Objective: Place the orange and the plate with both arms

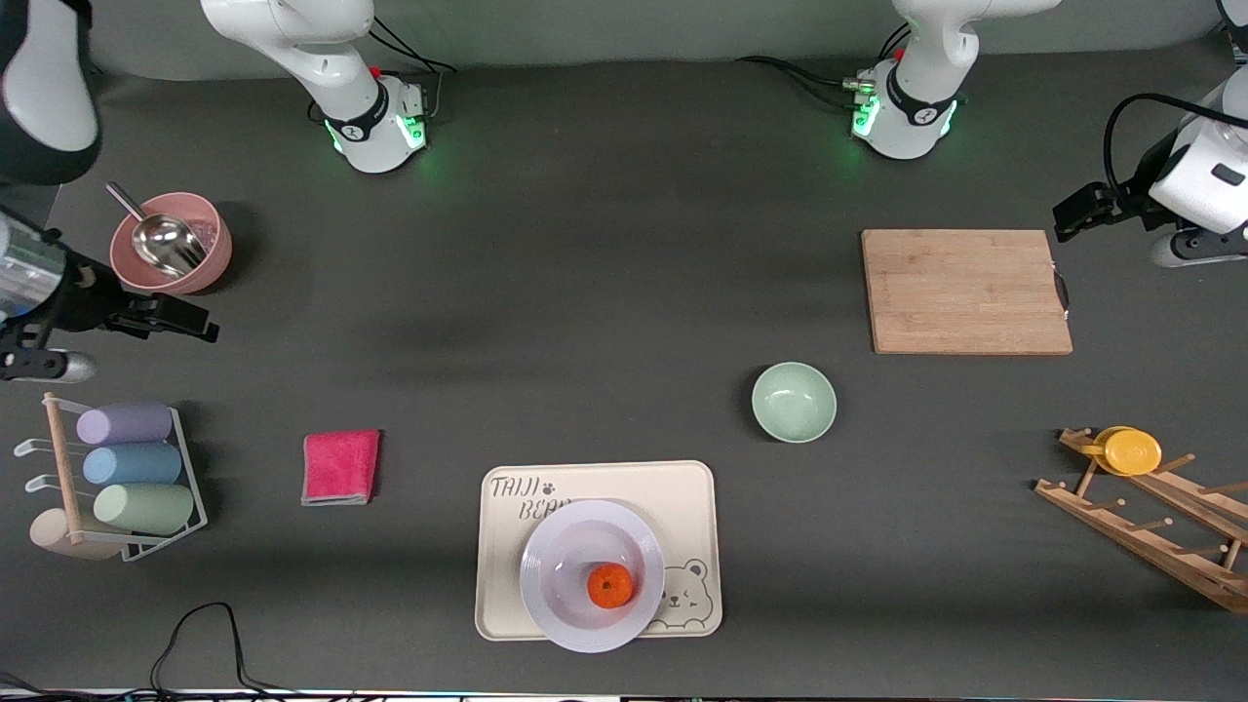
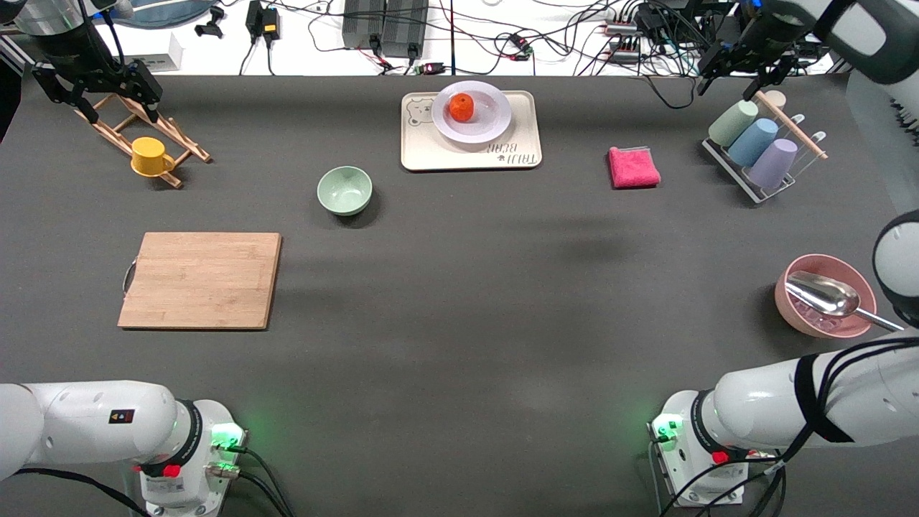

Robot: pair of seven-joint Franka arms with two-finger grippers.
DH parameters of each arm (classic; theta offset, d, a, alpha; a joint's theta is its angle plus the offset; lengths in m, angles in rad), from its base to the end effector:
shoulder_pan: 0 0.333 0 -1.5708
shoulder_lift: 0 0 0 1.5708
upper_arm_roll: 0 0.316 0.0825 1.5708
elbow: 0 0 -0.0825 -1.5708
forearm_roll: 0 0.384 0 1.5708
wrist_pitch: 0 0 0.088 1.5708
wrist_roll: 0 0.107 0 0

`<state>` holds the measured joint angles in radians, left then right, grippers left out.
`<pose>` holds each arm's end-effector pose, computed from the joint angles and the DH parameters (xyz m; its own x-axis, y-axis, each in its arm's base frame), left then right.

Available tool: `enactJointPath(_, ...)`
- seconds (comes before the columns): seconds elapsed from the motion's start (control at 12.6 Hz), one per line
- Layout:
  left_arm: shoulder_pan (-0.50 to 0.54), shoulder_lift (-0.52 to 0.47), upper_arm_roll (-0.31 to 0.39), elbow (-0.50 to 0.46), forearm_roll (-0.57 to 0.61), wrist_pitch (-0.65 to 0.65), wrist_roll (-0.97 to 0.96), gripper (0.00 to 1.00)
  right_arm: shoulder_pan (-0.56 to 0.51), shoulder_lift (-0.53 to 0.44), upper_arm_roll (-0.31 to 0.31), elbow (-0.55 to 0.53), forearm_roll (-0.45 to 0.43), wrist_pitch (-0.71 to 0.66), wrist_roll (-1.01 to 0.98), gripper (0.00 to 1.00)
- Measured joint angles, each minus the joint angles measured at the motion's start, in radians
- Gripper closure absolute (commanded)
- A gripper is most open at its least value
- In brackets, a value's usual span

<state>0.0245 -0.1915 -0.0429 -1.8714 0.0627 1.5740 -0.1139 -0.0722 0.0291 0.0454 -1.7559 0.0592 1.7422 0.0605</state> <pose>0.4878 -0.0039 0.5836 0.9906 0.0966 -0.0972 0.0888 -0.9927 -0.0820 0.5677 -0.0101 0.5350 0.9942 -0.0971 -0.0466 -0.0996 -0.9934 -0.0564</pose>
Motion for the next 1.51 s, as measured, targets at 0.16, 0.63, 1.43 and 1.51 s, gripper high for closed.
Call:
enactJointPath(0.16, 0.006, -0.008, -0.001, -0.006, -0.001, -0.003, 0.000, 0.00, -0.001, -0.049, 0.009, -0.063, -0.003, 0.035, 0.003, 0.00)
enactJointPath(0.63, 0.007, -0.010, -0.006, -0.004, -0.006, -0.007, 0.000, 0.00, -0.007, -0.137, 0.007, -0.087, -0.003, -0.043, 0.077, 0.00)
enactJointPath(1.43, 0.007, -0.015, -0.003, 0.014, -0.026, -0.007, -0.005, 0.00, 0.058, -0.138, 0.020, -0.085, -0.007, -0.035, 0.101, 0.00)
enactJointPath(1.51, 0.007, -0.015, -0.003, 0.014, -0.026, -0.008, -0.005, 0.00, 0.062, -0.138, 0.020, -0.085, -0.011, -0.026, 0.101, 0.00)
